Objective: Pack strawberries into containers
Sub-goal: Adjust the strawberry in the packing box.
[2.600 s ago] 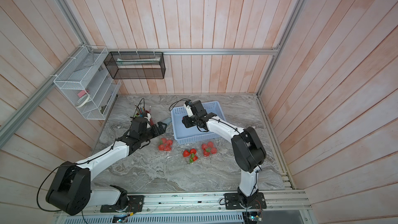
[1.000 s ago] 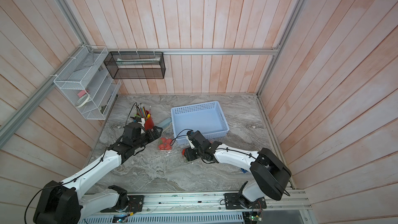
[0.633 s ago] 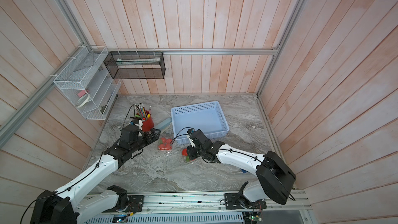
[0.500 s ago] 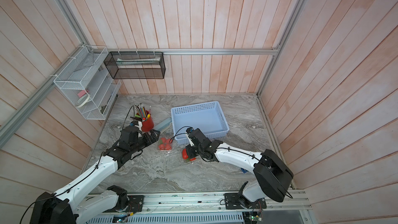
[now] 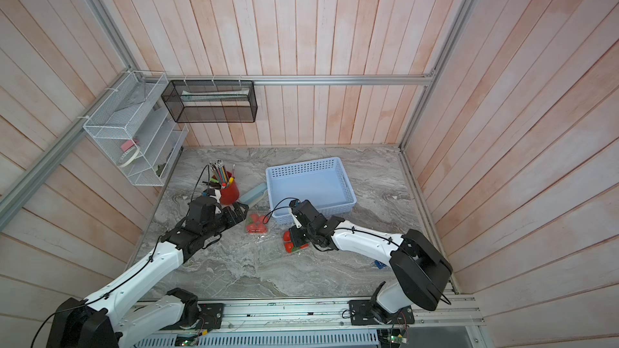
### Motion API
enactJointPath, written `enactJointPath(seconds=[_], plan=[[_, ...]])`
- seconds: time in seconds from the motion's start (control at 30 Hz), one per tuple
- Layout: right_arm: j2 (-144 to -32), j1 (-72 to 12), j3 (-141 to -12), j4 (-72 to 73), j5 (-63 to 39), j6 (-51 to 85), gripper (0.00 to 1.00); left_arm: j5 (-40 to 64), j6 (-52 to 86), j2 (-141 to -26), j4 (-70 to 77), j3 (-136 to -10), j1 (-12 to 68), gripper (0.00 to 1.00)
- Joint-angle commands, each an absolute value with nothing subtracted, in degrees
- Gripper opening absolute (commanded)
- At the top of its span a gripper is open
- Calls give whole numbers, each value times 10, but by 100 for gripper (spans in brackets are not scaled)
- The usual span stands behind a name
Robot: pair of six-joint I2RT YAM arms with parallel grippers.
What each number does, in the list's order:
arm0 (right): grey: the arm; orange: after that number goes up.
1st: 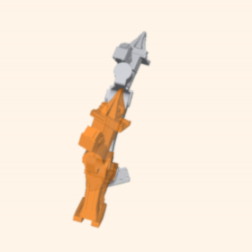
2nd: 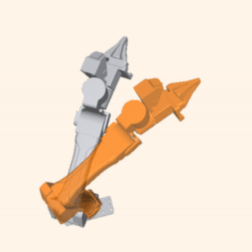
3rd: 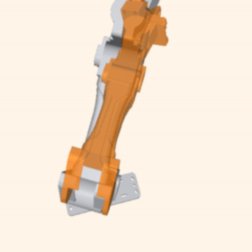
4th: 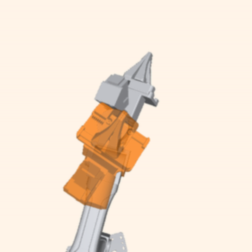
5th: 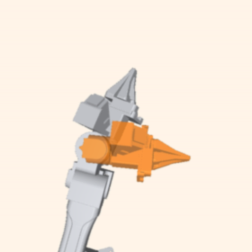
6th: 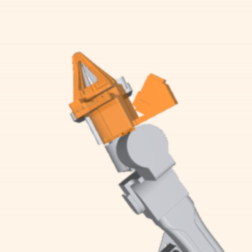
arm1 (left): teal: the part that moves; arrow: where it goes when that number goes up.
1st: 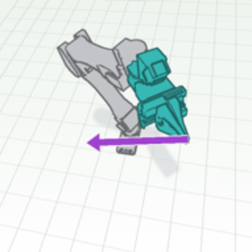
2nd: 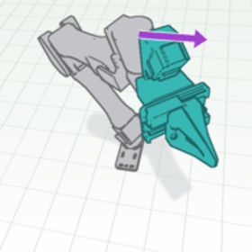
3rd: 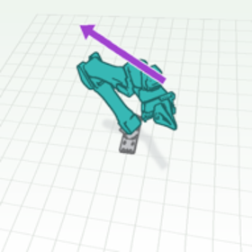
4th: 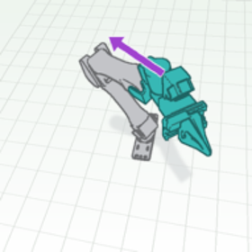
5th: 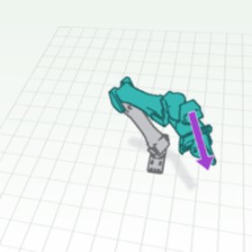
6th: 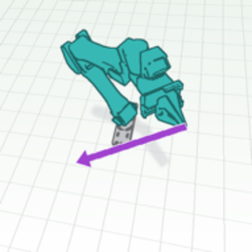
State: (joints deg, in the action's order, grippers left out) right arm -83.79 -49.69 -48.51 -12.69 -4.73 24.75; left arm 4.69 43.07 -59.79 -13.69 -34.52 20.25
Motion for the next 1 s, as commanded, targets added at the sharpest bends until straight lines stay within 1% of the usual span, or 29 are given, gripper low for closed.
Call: enactJointPath(seconds=[0.0,0.07,0.1,0.17,0.23,0.4,0.53,0.73,0.97], plan=[[-801,-470,-517,-157,-41,233,12,59,423,-573,-166,-334,201,99],[-786,-464,-519,-174,-45,228,11,59,423,-558,-177,-327,201,100],[-780,-464,-519,-180,-50,226,9,59,423,-553,-181,-324,201,100],[-771,-465,-512,-189,-93,220,4,61,421,-547,-192,-321,201,100],[-762,-473,-496,-190,-128,223,2,65,418,-548,-202,-323,201,99],[-757,-512,-464,-208,-152,234,2,73,414,-550,-210,-319,201,100],[-767,-531,-433,-192,-177,253,2,79,417,-551,-208,-311,201,99],[-803,-528,-434,-181,-132,258,2,80,424,-546,-207,-301,201,100],[-845,-490,-456,-157,-114,247,2,83,422,-550,-220,-292,201,99]])
